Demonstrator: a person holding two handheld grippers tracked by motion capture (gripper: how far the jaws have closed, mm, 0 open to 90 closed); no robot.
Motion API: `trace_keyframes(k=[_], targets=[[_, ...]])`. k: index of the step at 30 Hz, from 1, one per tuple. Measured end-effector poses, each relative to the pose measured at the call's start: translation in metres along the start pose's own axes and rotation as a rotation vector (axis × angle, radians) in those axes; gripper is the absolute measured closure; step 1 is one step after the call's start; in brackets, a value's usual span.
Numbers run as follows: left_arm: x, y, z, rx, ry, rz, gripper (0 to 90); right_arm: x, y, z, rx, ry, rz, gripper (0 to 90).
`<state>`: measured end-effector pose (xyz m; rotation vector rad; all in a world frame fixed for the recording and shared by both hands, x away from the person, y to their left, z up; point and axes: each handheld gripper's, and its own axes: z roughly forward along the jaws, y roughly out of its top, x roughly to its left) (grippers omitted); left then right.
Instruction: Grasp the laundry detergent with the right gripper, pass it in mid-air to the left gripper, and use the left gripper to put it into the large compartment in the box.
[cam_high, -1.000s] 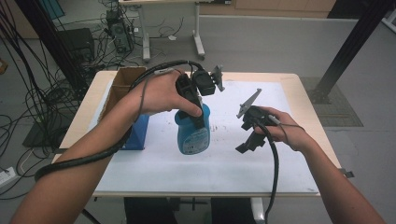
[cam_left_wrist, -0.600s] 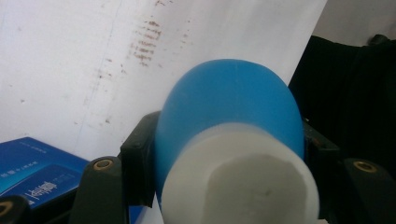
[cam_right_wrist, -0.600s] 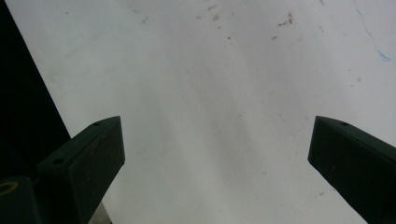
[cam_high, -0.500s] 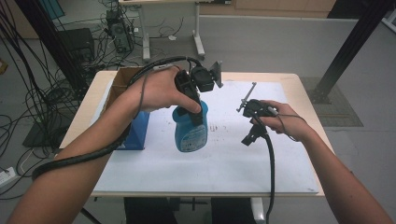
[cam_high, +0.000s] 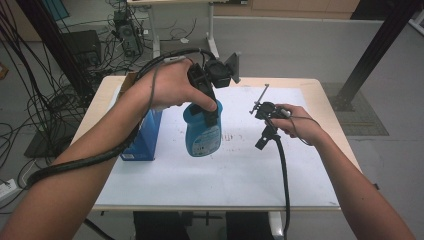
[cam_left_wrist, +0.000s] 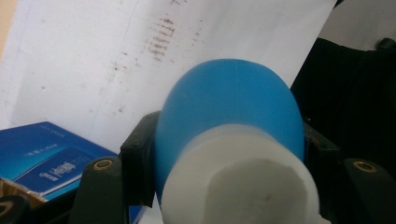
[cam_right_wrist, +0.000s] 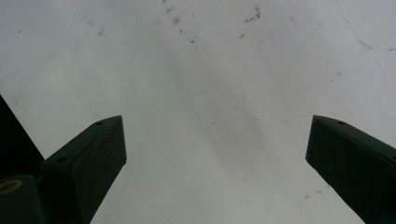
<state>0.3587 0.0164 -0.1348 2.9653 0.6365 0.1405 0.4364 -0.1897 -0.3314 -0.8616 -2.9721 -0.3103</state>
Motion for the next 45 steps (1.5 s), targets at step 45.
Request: trace_keyframes(k=[45], targets=[[0.119,-0.037,-0.116,-0.027,0.097,-0.571,37.7,-0.010,0.006,0.010,-0.038,0.001,0.034,4.4]])
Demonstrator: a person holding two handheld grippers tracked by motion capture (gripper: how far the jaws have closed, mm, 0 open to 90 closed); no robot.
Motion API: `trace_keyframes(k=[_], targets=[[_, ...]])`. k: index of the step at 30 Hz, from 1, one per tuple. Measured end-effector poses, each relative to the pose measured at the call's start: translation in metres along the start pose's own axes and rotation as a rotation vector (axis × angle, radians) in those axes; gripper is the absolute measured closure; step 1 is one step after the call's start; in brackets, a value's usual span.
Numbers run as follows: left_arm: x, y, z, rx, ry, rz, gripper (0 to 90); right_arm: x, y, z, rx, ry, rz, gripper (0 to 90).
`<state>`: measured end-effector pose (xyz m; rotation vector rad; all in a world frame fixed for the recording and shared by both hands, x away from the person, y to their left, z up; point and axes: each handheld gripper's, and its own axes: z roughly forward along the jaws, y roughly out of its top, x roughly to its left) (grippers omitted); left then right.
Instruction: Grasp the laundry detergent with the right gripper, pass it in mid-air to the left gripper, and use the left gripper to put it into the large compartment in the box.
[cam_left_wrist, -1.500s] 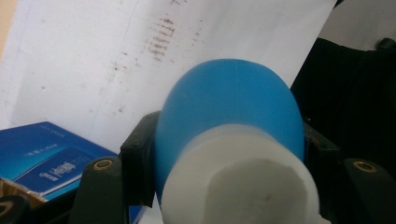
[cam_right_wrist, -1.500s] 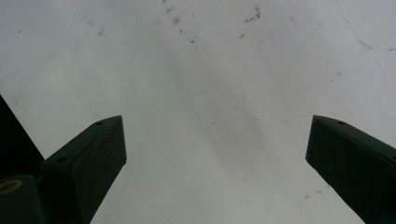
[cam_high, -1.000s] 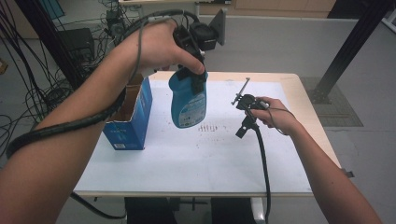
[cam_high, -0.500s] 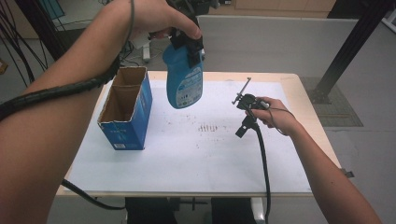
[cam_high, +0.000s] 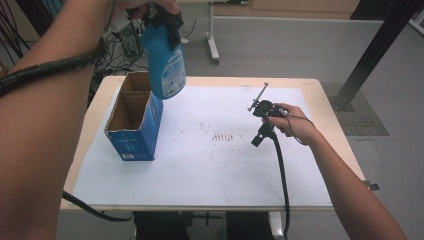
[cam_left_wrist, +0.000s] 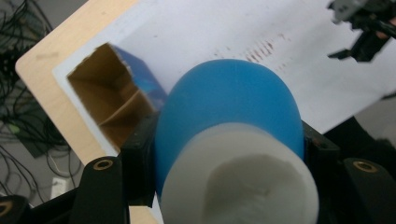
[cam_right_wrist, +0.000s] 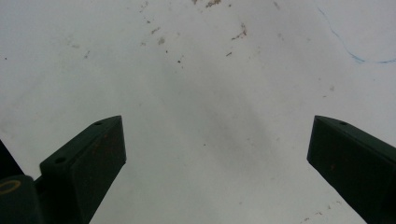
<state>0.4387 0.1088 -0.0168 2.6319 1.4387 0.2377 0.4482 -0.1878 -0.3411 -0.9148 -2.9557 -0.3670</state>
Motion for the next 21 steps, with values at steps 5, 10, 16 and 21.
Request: trace_keyframes(k=[5,10,16,21], targets=[[0.038,-0.010,0.000,-0.012,0.000,-0.132,37.7,0.000,0.000,0.001,-0.006,0.004,0.004,4.3],[0.071,-0.023,0.000,-0.020,0.006,-0.261,37.7,-0.002,-0.001,0.000,-0.017,0.001,0.009,4.4],[0.098,-0.037,0.000,-0.030,0.058,-0.386,37.7,-0.005,-0.004,0.001,-0.028,0.008,0.021,4.4],[0.109,-0.044,0.002,-0.048,0.084,-0.418,37.7,-0.007,-0.005,0.001,-0.033,0.007,0.022,4.3]])
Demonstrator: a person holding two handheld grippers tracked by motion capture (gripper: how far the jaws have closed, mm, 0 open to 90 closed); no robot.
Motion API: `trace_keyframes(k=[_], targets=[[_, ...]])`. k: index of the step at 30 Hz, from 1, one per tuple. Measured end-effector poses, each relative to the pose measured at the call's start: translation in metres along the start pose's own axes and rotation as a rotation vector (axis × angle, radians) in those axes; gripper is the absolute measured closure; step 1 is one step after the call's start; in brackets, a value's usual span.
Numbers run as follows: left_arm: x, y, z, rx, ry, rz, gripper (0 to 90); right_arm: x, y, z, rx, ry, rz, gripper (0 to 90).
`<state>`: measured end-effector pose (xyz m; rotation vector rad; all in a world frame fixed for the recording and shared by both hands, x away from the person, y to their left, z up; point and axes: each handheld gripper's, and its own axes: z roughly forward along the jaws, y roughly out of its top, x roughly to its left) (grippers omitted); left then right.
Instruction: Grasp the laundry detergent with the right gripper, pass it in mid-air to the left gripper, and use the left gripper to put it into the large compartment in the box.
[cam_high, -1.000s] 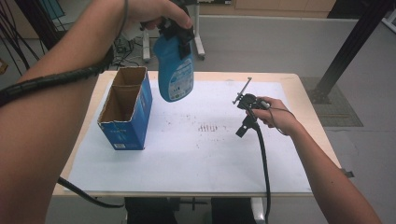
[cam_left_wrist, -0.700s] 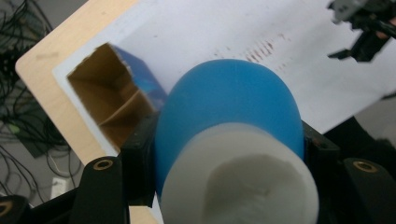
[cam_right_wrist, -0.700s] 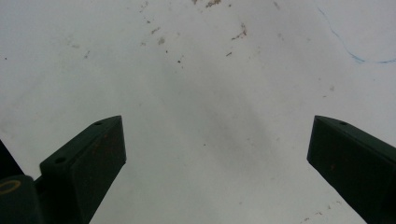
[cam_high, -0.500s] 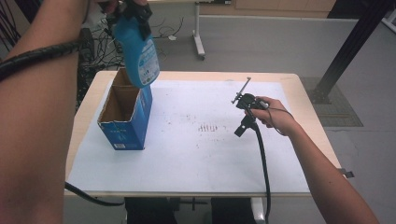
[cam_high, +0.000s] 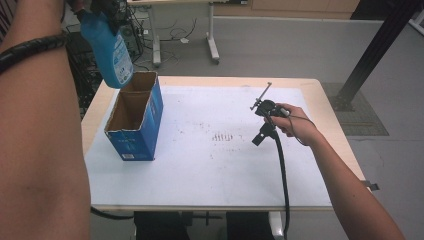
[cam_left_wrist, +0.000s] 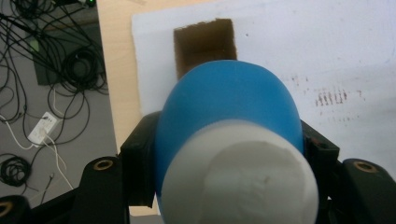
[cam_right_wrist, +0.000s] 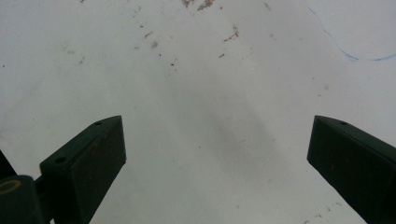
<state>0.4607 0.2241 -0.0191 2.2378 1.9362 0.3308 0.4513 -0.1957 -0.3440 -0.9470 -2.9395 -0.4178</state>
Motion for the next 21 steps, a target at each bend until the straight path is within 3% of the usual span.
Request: trace_keyframes(k=[3,8,21], targets=[[0.004,-0.001,0.005,-0.014,-0.017,-0.016,37.8,0.000,0.000,0.000,-0.002,0.000,0.007,4.3],[0.005,-0.001,0.020,-0.016,-0.006,-0.012,37.7,0.000,0.000,0.000,0.001,0.002,0.003,4.2],[0.006,-0.006,0.067,0.017,-0.023,-0.026,37.8,-0.001,-0.001,0.002,-0.016,0.013,0.004,4.1]])
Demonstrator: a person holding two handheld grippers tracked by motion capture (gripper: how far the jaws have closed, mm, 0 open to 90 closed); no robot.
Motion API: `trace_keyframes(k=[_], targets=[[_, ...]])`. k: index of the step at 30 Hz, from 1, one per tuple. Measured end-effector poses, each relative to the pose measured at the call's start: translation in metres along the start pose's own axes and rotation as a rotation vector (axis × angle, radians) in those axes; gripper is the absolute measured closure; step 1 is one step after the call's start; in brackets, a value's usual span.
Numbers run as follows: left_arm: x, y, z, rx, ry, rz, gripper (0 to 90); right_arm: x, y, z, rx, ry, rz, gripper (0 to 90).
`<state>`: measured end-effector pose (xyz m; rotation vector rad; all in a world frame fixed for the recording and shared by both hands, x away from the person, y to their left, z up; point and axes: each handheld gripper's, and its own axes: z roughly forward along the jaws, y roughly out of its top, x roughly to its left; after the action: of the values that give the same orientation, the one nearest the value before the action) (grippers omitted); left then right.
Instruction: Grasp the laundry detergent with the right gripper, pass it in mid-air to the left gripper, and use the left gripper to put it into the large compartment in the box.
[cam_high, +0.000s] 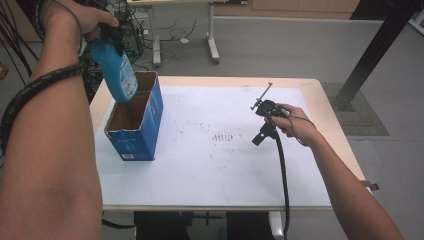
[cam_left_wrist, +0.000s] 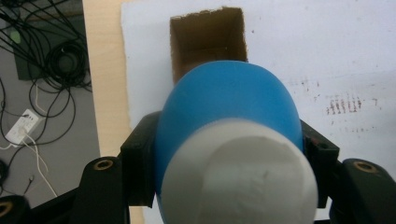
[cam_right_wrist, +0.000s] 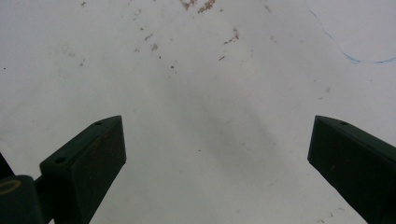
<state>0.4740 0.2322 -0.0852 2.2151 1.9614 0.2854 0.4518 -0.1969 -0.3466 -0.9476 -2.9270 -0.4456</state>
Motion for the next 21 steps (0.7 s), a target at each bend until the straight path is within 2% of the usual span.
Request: trace_keyframes(k=[8,21], targets=[[0.000,-0.005,0.031,0.023,0.003,0.000,37.8,0.000,0.000,0.001,-0.009,0.008,0.001,4.1],[0.000,-0.017,0.067,0.071,0.001,-0.012,37.8,0.003,0.001,0.007,-0.003,0.016,-0.001,4.2]])
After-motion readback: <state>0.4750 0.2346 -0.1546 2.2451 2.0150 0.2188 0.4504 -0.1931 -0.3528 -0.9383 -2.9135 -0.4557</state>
